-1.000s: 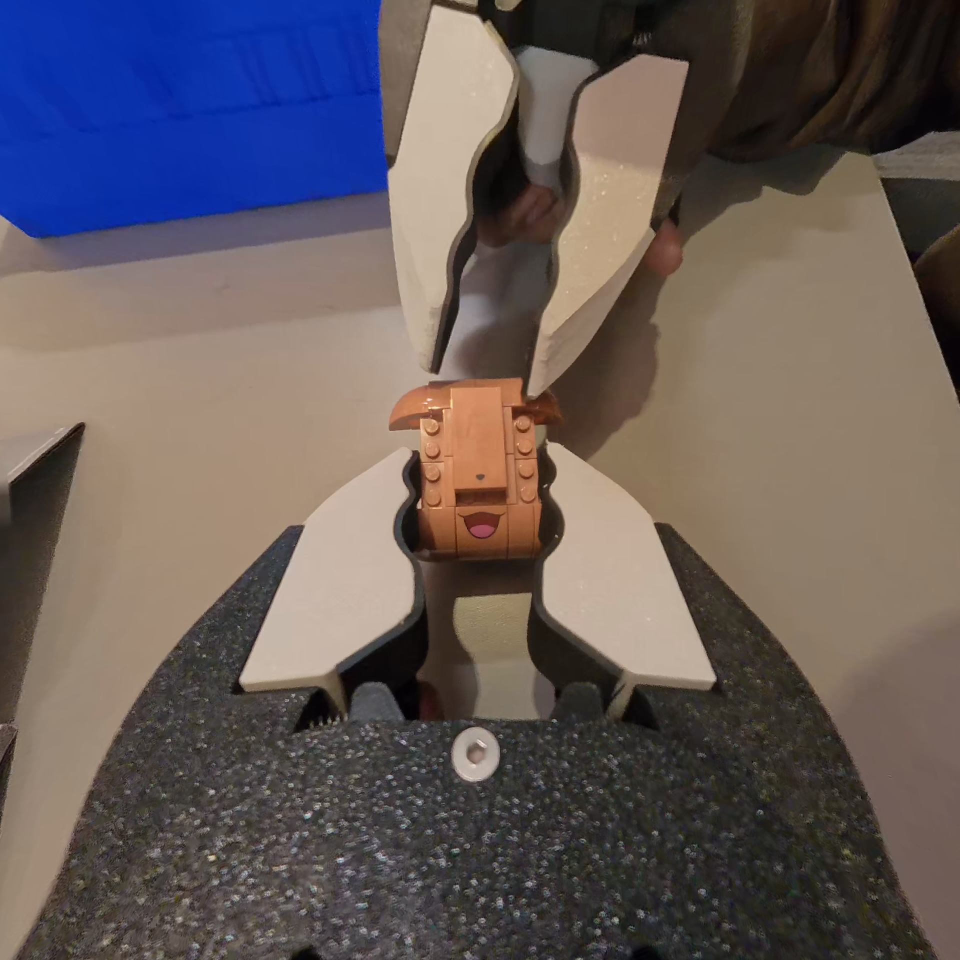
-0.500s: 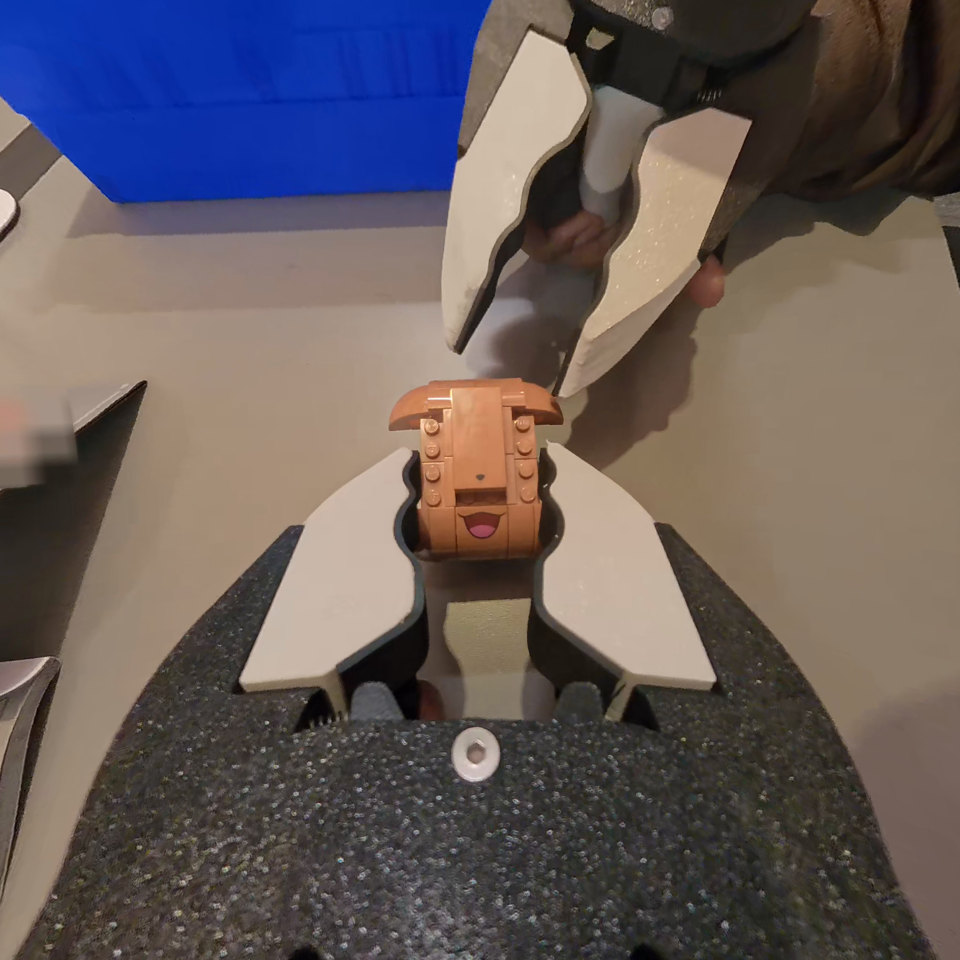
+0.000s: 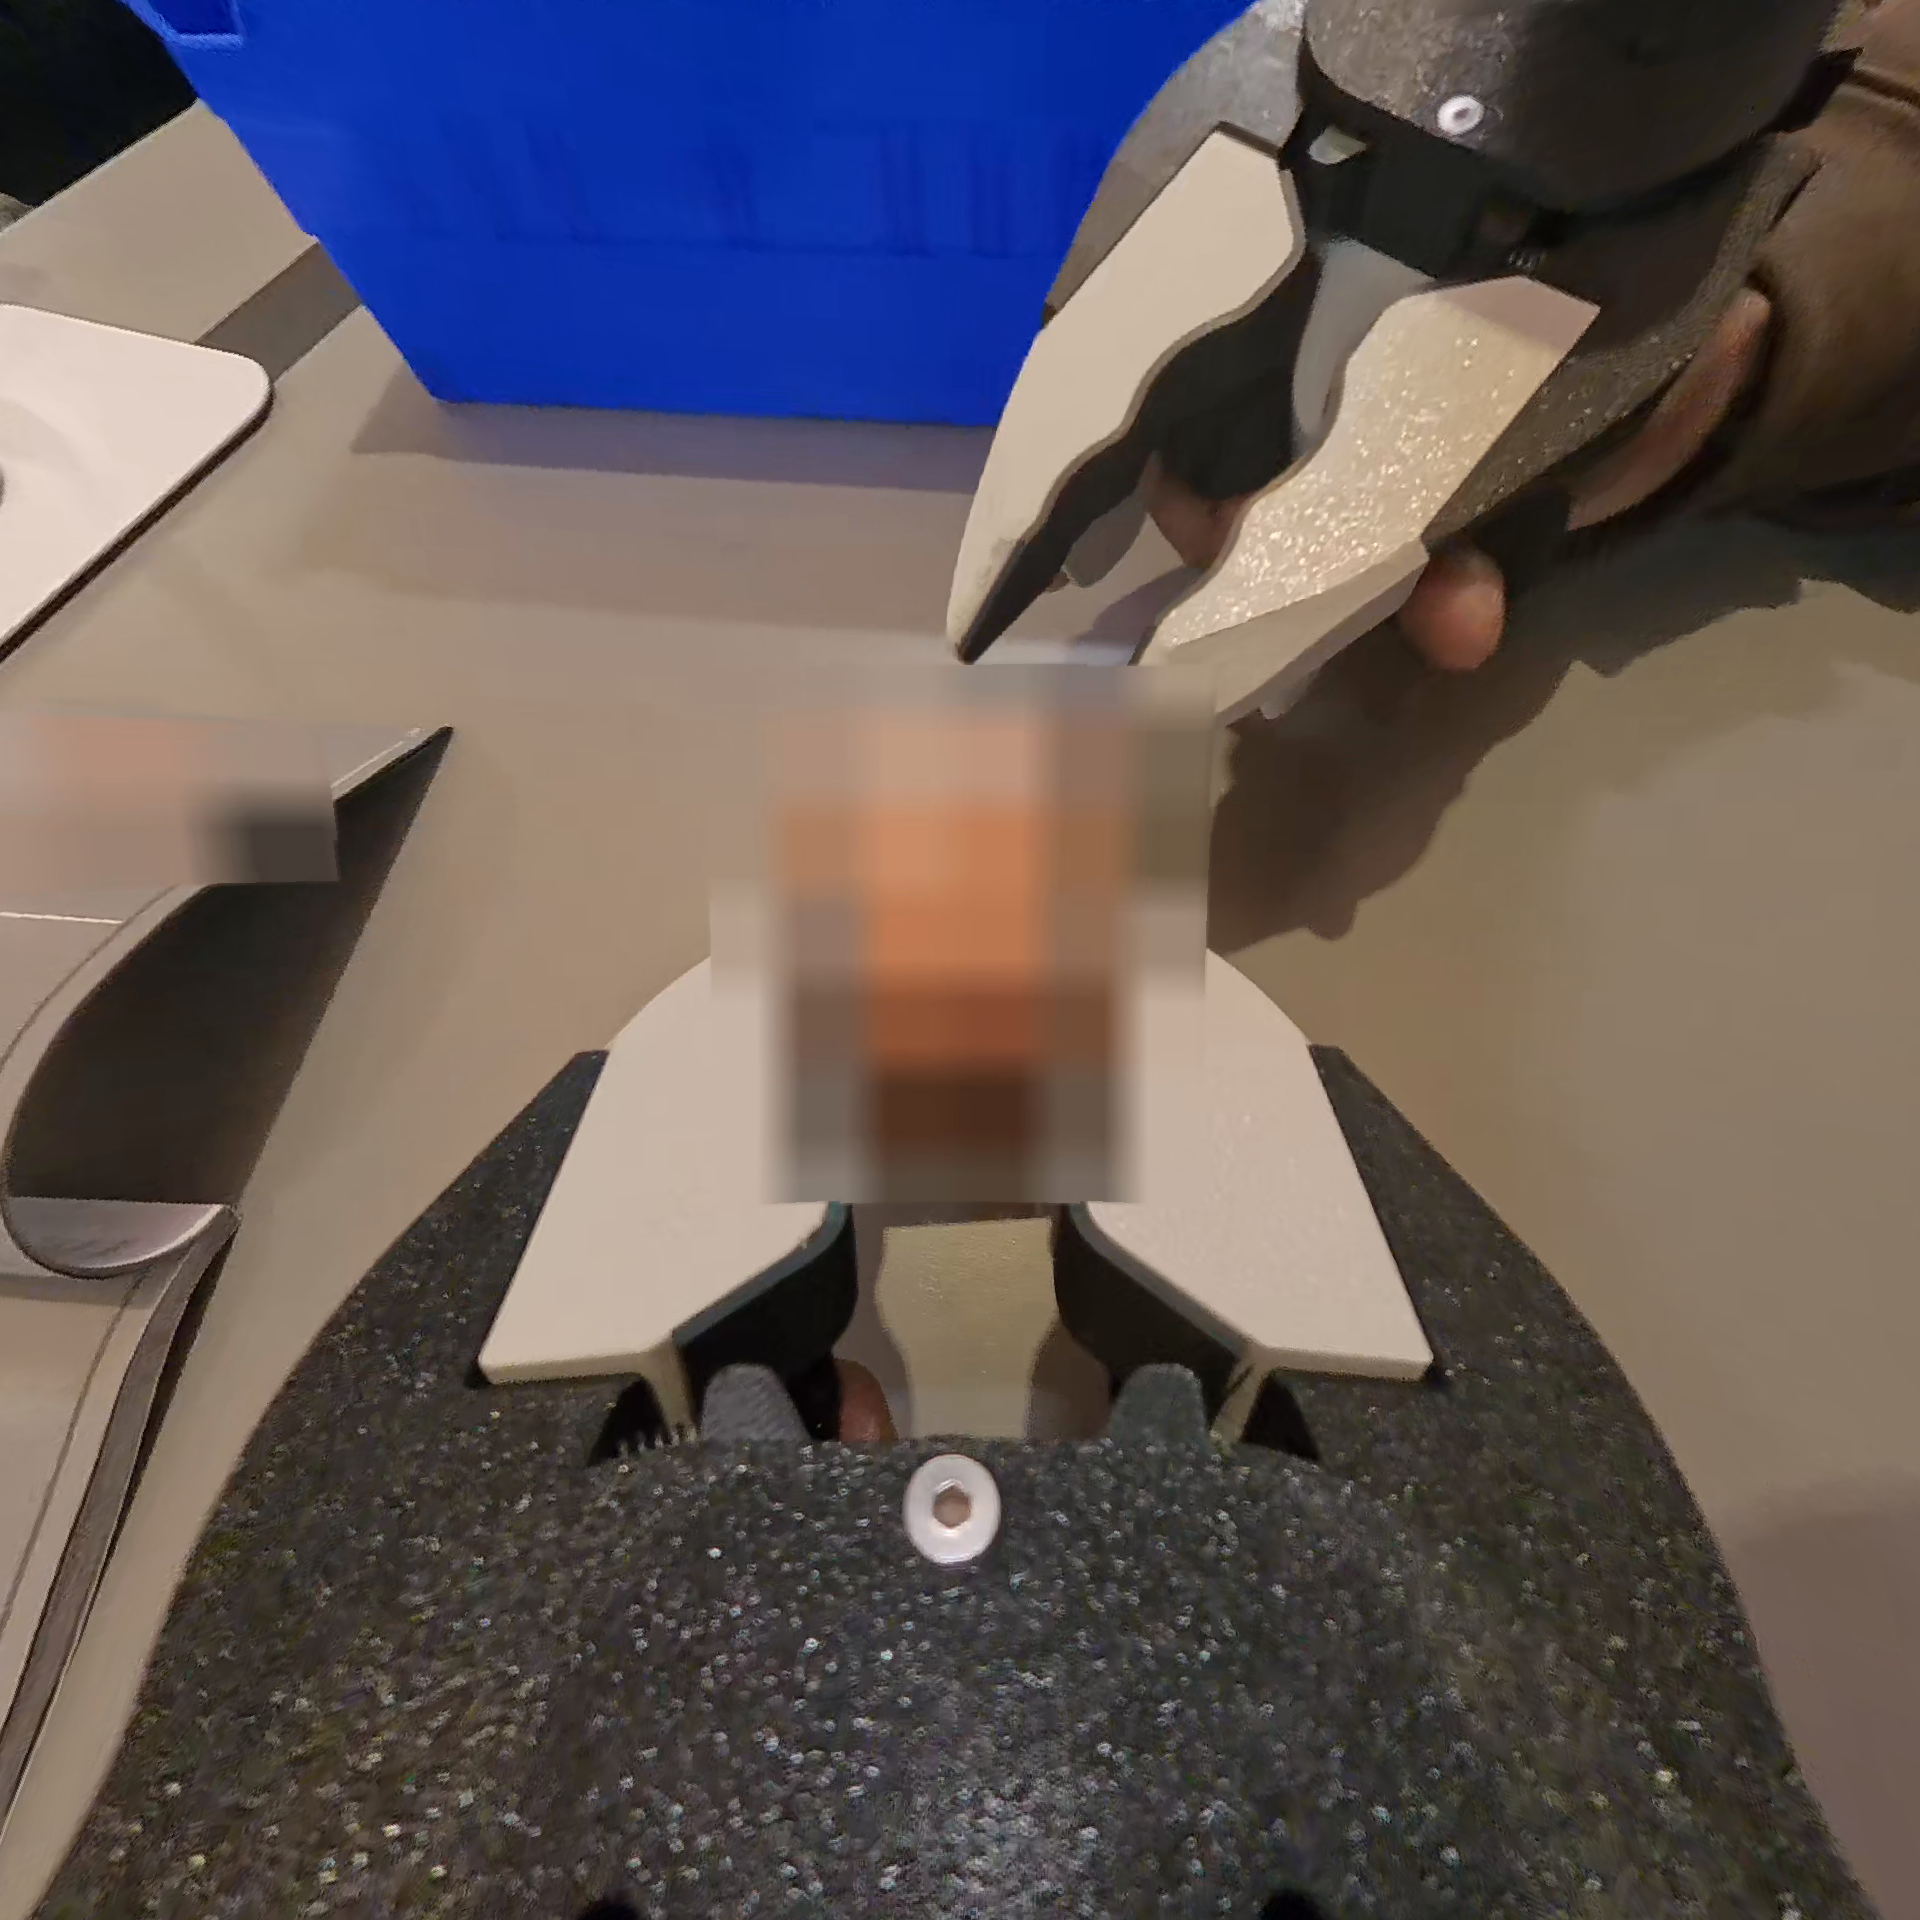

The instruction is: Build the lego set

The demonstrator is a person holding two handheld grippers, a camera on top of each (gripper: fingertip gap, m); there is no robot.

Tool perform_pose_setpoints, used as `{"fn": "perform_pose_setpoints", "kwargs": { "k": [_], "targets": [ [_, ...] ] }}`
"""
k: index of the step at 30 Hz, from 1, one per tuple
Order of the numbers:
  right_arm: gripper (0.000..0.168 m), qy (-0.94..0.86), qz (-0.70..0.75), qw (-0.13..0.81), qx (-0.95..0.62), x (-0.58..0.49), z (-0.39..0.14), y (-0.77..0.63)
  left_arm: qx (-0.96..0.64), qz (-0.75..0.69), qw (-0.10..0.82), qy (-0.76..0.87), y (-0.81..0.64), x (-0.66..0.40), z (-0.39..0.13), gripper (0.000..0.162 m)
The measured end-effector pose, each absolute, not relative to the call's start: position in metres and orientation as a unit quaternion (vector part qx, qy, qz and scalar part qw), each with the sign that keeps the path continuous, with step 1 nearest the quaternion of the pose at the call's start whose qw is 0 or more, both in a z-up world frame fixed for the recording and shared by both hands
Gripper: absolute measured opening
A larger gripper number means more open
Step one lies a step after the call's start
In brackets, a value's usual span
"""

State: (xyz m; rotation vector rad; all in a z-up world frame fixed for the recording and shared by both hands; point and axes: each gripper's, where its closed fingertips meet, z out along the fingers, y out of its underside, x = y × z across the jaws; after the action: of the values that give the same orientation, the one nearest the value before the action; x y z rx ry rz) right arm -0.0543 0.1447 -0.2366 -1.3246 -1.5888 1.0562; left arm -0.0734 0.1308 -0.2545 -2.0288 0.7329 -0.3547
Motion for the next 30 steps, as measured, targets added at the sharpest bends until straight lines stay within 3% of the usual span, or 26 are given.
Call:
{"fn": "perform_pose_setpoints", "kwargs": {
  "k": [30],
  "targets": [
    [0.025, -0.586, 0.419, 0.424, -0.549, -0.066, -0.223, 0.143, -0.829, -0.12, 0.481, 0.258, 0.14, -0.064, -0.257, 0.043]
  ]
}}
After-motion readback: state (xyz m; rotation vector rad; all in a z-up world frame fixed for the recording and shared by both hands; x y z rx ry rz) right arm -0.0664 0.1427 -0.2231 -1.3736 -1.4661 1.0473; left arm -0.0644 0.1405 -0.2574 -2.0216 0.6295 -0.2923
